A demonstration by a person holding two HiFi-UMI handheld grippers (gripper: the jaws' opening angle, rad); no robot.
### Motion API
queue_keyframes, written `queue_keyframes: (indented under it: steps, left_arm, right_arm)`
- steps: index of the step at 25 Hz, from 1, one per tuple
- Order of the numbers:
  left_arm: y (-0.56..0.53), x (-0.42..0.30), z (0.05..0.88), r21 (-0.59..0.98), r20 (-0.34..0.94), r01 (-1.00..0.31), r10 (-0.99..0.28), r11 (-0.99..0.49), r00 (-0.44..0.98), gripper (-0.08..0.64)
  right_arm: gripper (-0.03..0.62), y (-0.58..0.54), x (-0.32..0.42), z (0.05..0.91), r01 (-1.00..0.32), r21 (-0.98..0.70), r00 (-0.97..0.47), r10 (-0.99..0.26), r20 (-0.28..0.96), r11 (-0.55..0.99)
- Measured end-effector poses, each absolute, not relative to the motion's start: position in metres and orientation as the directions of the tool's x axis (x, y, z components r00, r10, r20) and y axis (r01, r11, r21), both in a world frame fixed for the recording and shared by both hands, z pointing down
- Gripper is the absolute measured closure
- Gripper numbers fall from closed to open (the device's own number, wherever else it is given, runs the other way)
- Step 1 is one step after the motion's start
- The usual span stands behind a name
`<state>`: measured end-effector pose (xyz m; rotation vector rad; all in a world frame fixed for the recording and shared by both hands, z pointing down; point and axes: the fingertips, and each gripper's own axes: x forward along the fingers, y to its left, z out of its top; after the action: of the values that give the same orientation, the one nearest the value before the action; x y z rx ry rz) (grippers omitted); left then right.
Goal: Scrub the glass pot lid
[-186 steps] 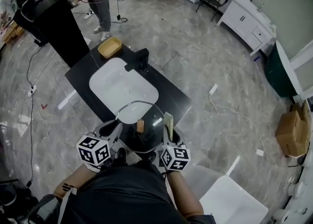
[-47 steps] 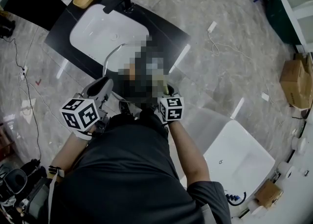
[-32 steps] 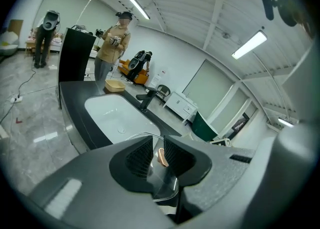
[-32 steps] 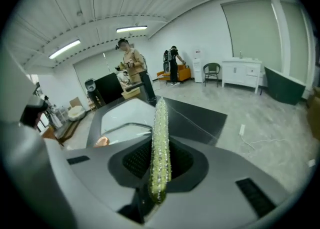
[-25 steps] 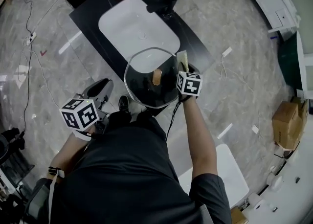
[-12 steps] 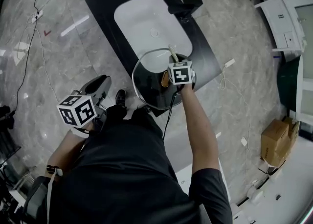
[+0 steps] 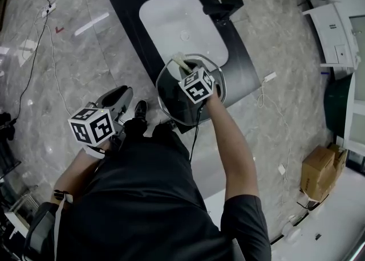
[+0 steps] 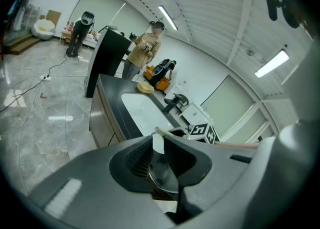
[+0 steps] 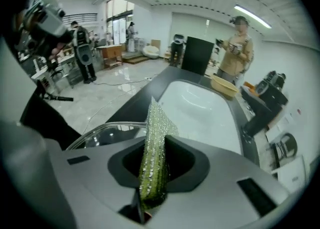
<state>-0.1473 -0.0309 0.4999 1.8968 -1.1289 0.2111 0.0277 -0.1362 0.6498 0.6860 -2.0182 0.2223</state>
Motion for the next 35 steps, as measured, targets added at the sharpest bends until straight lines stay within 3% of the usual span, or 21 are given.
queue_keyframes:
  steps: [3, 13, 17, 21, 25, 28, 31, 35]
  left_arm:
    - [-0.03, -0.145, 0.497, 0.604, 0.534, -0.775, -0.627, -0.185, 0.567, 0.489]
    - [-0.023, -0.134, 0.495, 0.597, 0.541, -0.777, -0.616, -0.199, 0.573, 0.489]
    - [-0.027, -0.122, 0.493, 0.589, 0.54, -0.772, -0.596, -0.237, 0.595, 0.489]
    - [-0.031, -0.108, 0.489, 0.585, 0.537, -0.761, -0.569, -0.28, 0.623, 0.489]
    - [-0.036, -0.089, 0.48, 0.59, 0.516, -0.736, -0.547, -0.332, 0.66, 0.489]
    - [-0.04, -0.085, 0.477, 0.568, 0.509, -0.736, -0.546, -0.368, 0.665, 0.489]
    - [-0.034, -0.093, 0.483, 0.562, 0.52, -0.748, -0.552, -0.354, 0.652, 0.489]
    - [-0.029, -0.111, 0.49, 0.567, 0.527, -0.768, -0.585, -0.299, 0.617, 0.489]
  right_arm:
    - [0.528, -0.116, 0.003, 0.652, -0.39, 0.115, -0.442, -0.295, 0.847, 0.914]
    - [0.528, -0.043, -0.037, 0.648, -0.039, 0.06, -0.504, -0.072, 0.861, 0.997]
    - [0.528, -0.015, -0.048, 0.645, 0.038, 0.042, -0.528, -0.016, 0.849, 0.998]
    - [0.528, -0.012, -0.054, 0.626, -0.076, 0.093, -0.59, -0.12, 0.798, 0.993]
    - [0.528, -0.036, -0.036, 0.598, -0.391, 0.042, -0.649, -0.308, 0.695, 0.919]
    - [0.528, -0.078, 0.0, 0.594, -0.563, 0.077, -0.561, -0.449, 0.696, 0.823]
    - [0.528, -0.104, 0.011, 0.607, -0.505, 0.177, -0.484, -0.447, 0.753, 0.845]
    - [0.528, -0.11, -0.006, 0.637, -0.261, 0.224, -0.455, -0.324, 0.829, 0.939]
